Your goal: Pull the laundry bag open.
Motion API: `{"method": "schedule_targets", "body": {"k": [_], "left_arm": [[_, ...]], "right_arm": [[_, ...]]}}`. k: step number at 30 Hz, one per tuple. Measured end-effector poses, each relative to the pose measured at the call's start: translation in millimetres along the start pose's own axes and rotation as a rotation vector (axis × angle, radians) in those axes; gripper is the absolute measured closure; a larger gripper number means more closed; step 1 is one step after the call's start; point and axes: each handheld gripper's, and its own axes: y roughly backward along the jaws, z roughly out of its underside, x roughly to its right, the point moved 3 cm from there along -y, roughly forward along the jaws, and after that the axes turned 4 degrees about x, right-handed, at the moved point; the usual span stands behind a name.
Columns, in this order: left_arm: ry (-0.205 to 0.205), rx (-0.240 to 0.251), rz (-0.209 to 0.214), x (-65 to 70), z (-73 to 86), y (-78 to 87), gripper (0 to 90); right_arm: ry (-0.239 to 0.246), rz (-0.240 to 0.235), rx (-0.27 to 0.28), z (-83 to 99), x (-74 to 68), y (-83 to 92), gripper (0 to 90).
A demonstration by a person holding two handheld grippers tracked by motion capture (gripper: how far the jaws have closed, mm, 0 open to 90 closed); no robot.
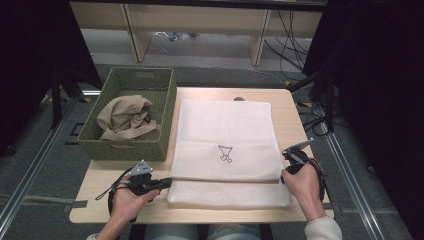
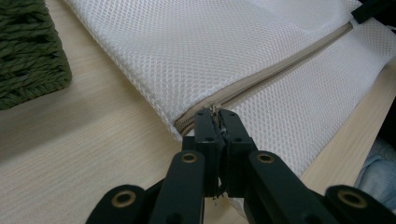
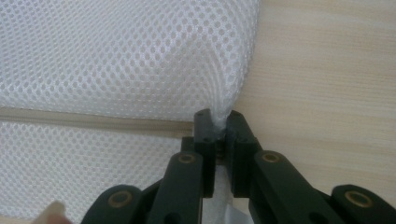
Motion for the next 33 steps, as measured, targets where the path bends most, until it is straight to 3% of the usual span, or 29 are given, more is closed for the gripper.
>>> {"method": "schedule_targets", "body": {"k": [2,4,6,7,8,11,13,18,19,22,24,25,26,33], "left_arm": [[-0.001,-0.008,0.000,-1.4,0.7,-0.8,86.6],[-0.008,-0.011,-0.012,-2.5,0.9,-0.6,86.6],[-0.010,-0.011,-0.019,-5.3,1.2,0.4,86.6],[-0.003,-0.016,-0.019,-5.8,1.2,0.8,86.6],[-0.007,-0.014,-0.020,-5.7,1.2,0.6,86.6],[-0.005,-0.017,-0.023,-5.7,1.6,-0.3,86.6],[-0.006,-0.019,-0.024,-6.8,2.0,-0.2,86.6],[-0.008,-0.022,-0.027,-7.2,2.0,0.2,86.6],[-0.009,-0.026,-0.027,-7.1,2.3,-0.1,86.6],[-0.020,-0.039,-0.035,-6.0,3.5,-1.6,86.6],[-0.018,-0.041,-0.032,-6.3,3.7,-1.7,86.6],[-0.019,-0.041,-0.034,-6.3,3.7,-1.8,86.6],[-0.013,-0.042,-0.034,-5.6,3.7,-2.2,86.6],[-0.014,-0.047,-0.040,-8.1,3.2,-0.2,86.6]], "right_arm": [[0.051,-0.018,0.000,-0.9,4.7,-1.3,85.2],[0.046,-0.020,0.005,-0.6,4.4,-1.9,85.2],[0.049,0.008,0.000,-0.7,5.3,-2.7,85.1],[0.035,0.002,-0.007,-0.5,5.0,-3.0,85.1],[-0.010,0.009,-0.022,0.5,1.6,-2.0,85.2],[-0.011,0.016,-0.024,0.5,1.7,-2.7,85.2],[0.038,-0.007,-0.006,0.1,6.5,-3.9,85.1],[0.029,-0.016,-0.025,0.2,6.0,-6.1,85.1],[0.048,-0.008,-0.021,0.4,6.7,-6.9,85.1],[0.033,0.000,-0.027,0.9,4.3,-8.4,85.1],[0.049,0.003,-0.036,0.3,5.9,-9.3,85.1],[-0.004,0.004,-0.035,1.3,2.6,-8.4,85.1],[0.034,-0.008,-0.030,0.8,6.3,-8.2,85.1],[0.010,0.002,-0.041,0.2,10.5,-9.8,85.1]]}}
